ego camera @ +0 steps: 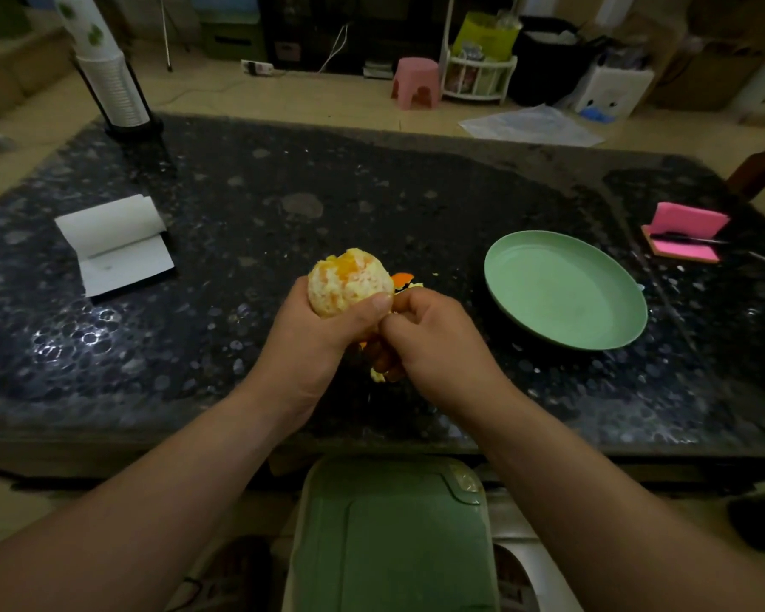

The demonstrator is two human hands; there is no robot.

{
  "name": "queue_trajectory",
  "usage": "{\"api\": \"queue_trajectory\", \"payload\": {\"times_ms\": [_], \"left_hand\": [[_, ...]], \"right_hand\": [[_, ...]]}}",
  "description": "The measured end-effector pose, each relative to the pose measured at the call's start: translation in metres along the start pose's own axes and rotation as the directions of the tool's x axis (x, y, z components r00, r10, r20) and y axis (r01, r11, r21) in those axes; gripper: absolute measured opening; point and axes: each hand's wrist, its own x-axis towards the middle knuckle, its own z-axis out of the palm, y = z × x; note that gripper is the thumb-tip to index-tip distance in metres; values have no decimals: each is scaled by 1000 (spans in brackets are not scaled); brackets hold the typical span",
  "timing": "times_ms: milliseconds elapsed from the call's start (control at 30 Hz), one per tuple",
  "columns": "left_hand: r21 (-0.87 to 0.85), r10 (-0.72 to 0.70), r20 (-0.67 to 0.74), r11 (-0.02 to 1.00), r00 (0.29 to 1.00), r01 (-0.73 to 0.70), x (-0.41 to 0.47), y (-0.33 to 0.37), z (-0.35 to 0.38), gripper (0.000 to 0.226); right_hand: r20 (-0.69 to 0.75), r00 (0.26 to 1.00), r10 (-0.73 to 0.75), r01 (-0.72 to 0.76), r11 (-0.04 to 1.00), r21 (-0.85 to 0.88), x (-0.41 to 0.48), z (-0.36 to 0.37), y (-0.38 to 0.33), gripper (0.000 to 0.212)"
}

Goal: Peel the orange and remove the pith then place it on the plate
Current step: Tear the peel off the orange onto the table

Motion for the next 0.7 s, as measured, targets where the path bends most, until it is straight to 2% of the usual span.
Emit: {"api": "queue_trajectory", "payload": {"times_ms": [100,200,333,400,467,533,633,700], "left_hand": [[-25,-14,13,1000,1000,14,0,1,-1,56],[-135,-68,46,988,997,74,-1,7,-1,37],[-322,-217,4,924,976,207,-1,19,-6,49],[-301,-245,16,924,969,238,1,21,-10,51],[-258,-265,39,929,964,266,0,21,-11,49],[-214,-283,47,934,958,286,-1,19,-9,46],[-189,-288,46,938,957,291,-2,17,-7,48],[-184,-272,54,943,961,277,-2,18,-7,50]], "right_hand": [[4,1000,-7,7,1000,19,1,1,1,13],[127,992,26,-51,980,193,6,-6,1,20],[169,980,109,-161,927,338,19,-18,6,30],[152,982,111,-148,953,264,22,-22,11,25],[61,996,61,-61,998,-5,27,-22,19,22],[-20,999,-35,29,967,-255,30,-20,24,23],[-49,992,-119,95,937,-337,27,-17,21,24],[-63,990,-130,105,949,-297,23,-21,16,23]]}}
